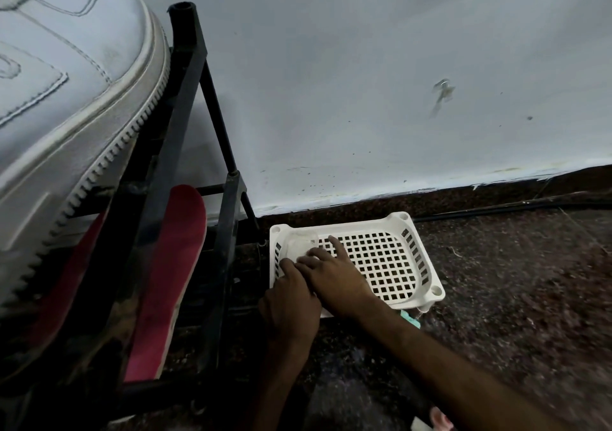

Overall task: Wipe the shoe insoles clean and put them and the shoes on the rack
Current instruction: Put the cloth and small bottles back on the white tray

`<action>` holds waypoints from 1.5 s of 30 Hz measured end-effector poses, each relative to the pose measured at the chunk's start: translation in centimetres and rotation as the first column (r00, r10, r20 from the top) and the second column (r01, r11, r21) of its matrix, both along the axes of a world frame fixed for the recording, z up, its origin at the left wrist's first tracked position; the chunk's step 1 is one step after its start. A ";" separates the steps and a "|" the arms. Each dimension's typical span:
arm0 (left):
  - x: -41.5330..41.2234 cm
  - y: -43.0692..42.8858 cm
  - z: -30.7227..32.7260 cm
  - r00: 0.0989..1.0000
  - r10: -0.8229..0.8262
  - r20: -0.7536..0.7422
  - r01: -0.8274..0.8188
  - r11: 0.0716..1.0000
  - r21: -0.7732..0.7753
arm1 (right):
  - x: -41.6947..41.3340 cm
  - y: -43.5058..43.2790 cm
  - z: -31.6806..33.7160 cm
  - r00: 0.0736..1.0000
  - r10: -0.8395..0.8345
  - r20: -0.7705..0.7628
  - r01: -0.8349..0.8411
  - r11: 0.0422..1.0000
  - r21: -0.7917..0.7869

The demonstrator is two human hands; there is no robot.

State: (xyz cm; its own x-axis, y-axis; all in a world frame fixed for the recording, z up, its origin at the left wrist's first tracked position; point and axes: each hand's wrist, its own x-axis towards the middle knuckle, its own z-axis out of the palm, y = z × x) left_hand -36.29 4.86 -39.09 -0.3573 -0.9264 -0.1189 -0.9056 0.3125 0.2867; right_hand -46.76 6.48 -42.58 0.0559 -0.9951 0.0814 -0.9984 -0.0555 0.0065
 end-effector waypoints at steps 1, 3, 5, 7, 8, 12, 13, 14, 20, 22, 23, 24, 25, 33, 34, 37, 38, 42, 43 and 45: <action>0.1 0.1 0.0 1.000 0.004 -0.016 -0.004 1.000 -0.002 | -0.1 0.0 0.0 0.999 0.012 0.042 -0.011 1.000 -0.009; 0.2 0.3 0.0 0.998 -0.003 -0.058 0.001 0.999 -0.040 | -0.7 0.6 0.4 0.993 0.051 0.107 -0.039 0.993 -0.108; 0.0 1.0 -0.1 0.992 -0.023 -0.126 0.014 0.997 -0.075 | -2.0 2.5 1.2 0.972 0.035 0.234 0.018 0.976 -0.218; -0.5 2.3 -0.5 0.973 -0.064 -0.220 0.046 0.995 -0.086 | -3.4 5.7 2.1 0.899 -0.049 0.436 0.188 0.941 -0.282; -0.7 2.9 -0.7 0.962 -0.095 -0.256 0.071 0.992 -0.102 | -4.0 7.4 2.4 0.838 -0.112 0.533 0.299 0.913 -0.278; -1.7 7.1 -2.4 0.910 -0.331 -0.248 0.292 0.939 -0.184 | -5.4 15.5 1.0 0.585 -0.349 0.732 0.665 0.723 -0.186; -1.9 7.9 -2.9 0.903 -0.367 -0.225 0.329 0.925 -0.189 | -5.3 17.1 0.2 0.545 -0.401 0.736 0.702 0.698 -0.139; -1.9 8.6 -3.3 0.898 -0.391 -0.201 0.354 0.914 -0.198 | -5.0 18.5 -0.5 0.521 -0.454 0.723 0.722 0.685 -0.090; -2.1 9.7 -4.8 0.861 -0.493 -0.124 0.460 0.860 -0.223 | -3.4 18.7 -3.4 0.474 -0.627 0.618 0.736 0.667 0.113; -2.4 9.3 -5.0 0.852 -0.509 -0.124 0.473 0.849 -0.236 | -3.0 17.5 -3.6 0.482 -0.656 0.581 0.742 0.658 0.127; -2.6 9.1 -5.0 0.846 -0.519 -0.120 0.481 0.842 -0.244 | -2.9 17.1 -3.6 0.489 -0.672 0.557 0.746 0.652 0.132; -2.8 8.8 -5.0 0.845 -0.522 -0.113 0.483 0.837 -0.256 | -2.9 16.9 -3.7 0.497 -0.685 0.533 0.748 0.649 0.137; -2.9 8.6 -5.0 0.852 -0.513 -0.109 0.471 0.839 -0.272 | -2.9 16.8 -3.6 0.503 -0.694 0.515 0.748 0.648 0.143; -4.1 6.5 -5.0 0.884 -0.466 -0.024 0.438 0.846 -0.303 | -3.0 18.7 -1.8 0.524 -0.556 0.645 0.719 0.695 0.016; -4.4 6.5 -5.0 0.878 -0.478 -0.019 0.452 0.843 -0.292 | -3.1 18.7 -1.3 0.532 -0.526 0.664 0.712 0.702 -0.014; -4.6 6.0 -3.9 0.857 -0.510 -0.072 0.471 0.833 -0.289 | -3.4 17.8 0.4 0.580 -0.418 0.699 0.680 0.721 -0.133; -4.6 5.5 -3.2 0.850 -0.517 -0.102 0.464 0.825 -0.322 | -3.7 17.2 1.0 0.600 -0.389 0.699 0.664 0.729 -0.164; -3.4 1.4 -0.8 0.904 -0.428 -0.013 0.391 0.837 -0.381 | -4.9 13.2 2.6 0.659 -0.286 0.696 0.575 0.788 -0.221; -2.9 0.4 -0.5 0.921 -0.387 0.034 0.377 0.869 -0.321 | -5.3 12.0 2.9 0.673 -0.276 0.686 0.550 0.807 -0.215; -2.3 -0.8 -0.7 0.925 -0.347 0.155 0.371 0.912 -0.176 | -6.0 9.4 3.5 0.687 -0.263 0.677 0.513 0.836 -0.196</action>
State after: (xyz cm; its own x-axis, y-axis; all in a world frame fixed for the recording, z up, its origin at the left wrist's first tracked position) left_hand -38.55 4.03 -39.75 -0.6650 -0.7468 -0.0076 -0.7446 0.6623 0.0833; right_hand -52.77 15.90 -39.06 -0.5139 -0.8071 0.2907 -0.7179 0.2191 -0.6608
